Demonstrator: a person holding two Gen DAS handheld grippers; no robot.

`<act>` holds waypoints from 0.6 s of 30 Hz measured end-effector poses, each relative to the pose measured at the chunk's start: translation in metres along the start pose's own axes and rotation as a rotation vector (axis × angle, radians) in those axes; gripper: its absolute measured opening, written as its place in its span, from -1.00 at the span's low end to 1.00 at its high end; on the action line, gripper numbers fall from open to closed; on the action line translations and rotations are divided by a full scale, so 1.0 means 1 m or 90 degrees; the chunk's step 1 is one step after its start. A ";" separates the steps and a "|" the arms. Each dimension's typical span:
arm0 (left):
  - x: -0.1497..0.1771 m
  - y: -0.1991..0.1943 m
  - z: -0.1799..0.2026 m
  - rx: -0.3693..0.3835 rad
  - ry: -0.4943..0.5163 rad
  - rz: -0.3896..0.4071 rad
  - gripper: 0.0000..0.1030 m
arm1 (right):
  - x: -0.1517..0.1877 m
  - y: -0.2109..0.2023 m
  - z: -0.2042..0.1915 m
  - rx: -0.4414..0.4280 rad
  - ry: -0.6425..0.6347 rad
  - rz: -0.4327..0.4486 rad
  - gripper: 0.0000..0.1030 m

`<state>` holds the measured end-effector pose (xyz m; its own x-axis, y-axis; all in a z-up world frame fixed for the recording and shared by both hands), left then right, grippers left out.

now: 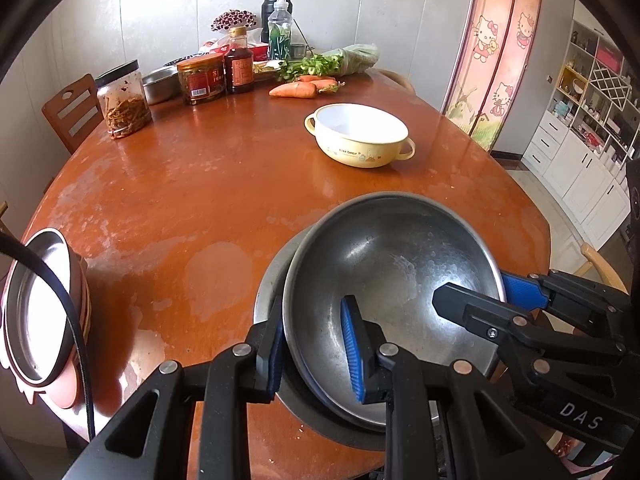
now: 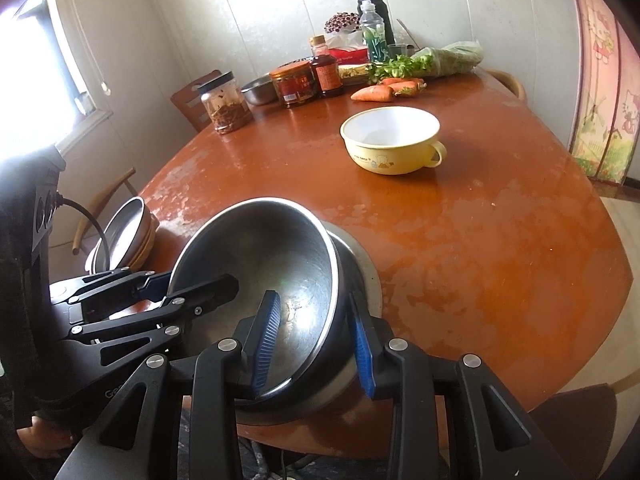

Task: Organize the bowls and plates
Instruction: 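Lower the deep steel bowl into the wide steel basin and open the left tool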

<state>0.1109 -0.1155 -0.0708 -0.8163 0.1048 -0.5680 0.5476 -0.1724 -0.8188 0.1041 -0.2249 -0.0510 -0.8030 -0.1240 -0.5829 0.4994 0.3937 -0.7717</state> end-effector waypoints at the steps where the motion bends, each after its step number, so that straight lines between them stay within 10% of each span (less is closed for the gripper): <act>1: 0.001 0.000 0.000 0.000 0.001 0.001 -0.50 | 0.000 0.000 -0.001 0.000 -0.001 0.000 -0.30; 18: 0.002 -0.010 0.000 0.006 0.016 0.020 -0.40 | -0.011 -0.012 -0.003 0.050 -0.037 0.041 0.08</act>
<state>0.1039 -0.1139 -0.0630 -0.7937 0.1240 -0.5955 0.5710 -0.1856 -0.7997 0.1058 -0.2251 -0.0350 -0.7492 -0.1536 -0.6442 0.5753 0.3310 -0.7480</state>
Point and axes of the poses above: each gripper's, at about its wrist camera, not at the fingertips, and y roughly the way its jaws point, z to its right, x to its underside, the point moved 7 cm from there along y, roughly the way its jaws point, and after that the axes turned 2 degrees about -z, right-handed, at the moved point
